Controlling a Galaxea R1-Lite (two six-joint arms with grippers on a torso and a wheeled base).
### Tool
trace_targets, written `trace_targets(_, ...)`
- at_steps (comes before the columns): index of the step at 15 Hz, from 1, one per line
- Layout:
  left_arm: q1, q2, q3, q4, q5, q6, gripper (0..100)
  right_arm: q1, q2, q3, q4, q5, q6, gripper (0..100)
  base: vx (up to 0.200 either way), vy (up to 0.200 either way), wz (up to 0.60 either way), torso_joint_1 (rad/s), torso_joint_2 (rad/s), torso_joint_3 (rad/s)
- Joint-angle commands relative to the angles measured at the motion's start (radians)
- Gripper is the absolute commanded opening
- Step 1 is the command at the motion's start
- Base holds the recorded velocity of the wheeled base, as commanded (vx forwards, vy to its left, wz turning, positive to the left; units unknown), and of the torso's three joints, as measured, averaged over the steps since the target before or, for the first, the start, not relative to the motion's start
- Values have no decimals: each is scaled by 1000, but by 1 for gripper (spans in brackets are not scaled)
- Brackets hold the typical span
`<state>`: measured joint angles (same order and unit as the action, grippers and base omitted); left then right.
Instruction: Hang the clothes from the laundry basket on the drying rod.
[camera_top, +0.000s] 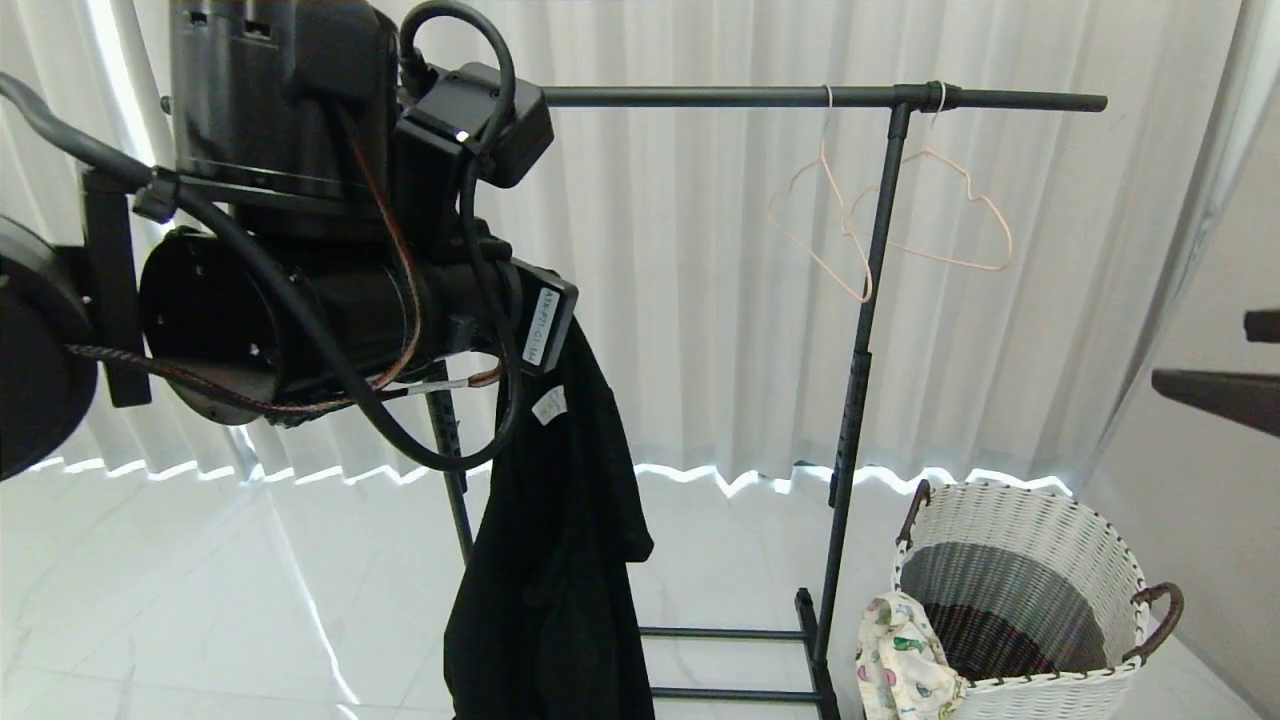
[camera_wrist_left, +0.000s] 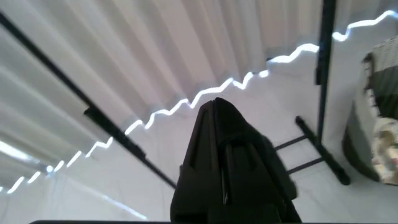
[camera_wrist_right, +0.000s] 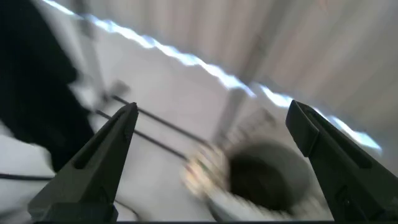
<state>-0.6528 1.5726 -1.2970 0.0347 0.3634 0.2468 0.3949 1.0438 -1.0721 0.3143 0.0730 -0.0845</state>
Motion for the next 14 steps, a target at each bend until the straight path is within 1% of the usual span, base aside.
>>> trace_targets(1, 88, -85, 88, 2, 5, 11, 0, -208, 8, -25, 154, -156, -150, 100, 0, 0, 0, 0, 0, 0)
trace_targets(3, 174, -166, 196, 2, 6, 29, 0, -231, 7, -11, 144, -170, -132, 100, 0, 0, 0, 0, 0, 0)
trace_targets(4, 214, -200, 242, 1, 5, 51, 0, -254, 8, 18, 143, -168, -121, 100, 0, 0, 0, 0, 0, 0)
trace_targets(5, 231, -212, 254, 1, 5, 58, 0, -261, 8, 32, 141, -168, -121, 100, 0, 0, 0, 0, 0, 0)
trace_targets(6, 289, -238, 291, 1, 3, 74, 0, -272, 5, 87, 117, -170, -121, 100, 0, 0, 0, 0, 0, 0)
trace_targets(7, 309, -247, 300, 1, 3, 72, 0, -280, 4, 121, 88, -171, -121, 100, 0, 0, 0, 0, 0, 0)
trace_targets(8, 335, -263, 314, 1, 3, 72, 0, -294, -4, 164, 31, -171, -124, 100, 0, 0, 0, 0, 0, 0)
trace_targets(10, 341, -278, 335, -1, 2, 68, 0, -317, -5, 192, -41, -168, -121, 100, 0, 0, 0, 0, 0, 0)
trace_targets(12, 349, -278, 343, -2, 2, 69, 0, -355, -2, 190, -46, -154, -120, 100, 0, 0, 0, 0, 0, 0)
trace_targets(14, 372, -276, 344, -4, 3, 71, 0, -370, -4, 185, -47, -111, -97, 100, 0, 0, 0, 34, -127, -144)
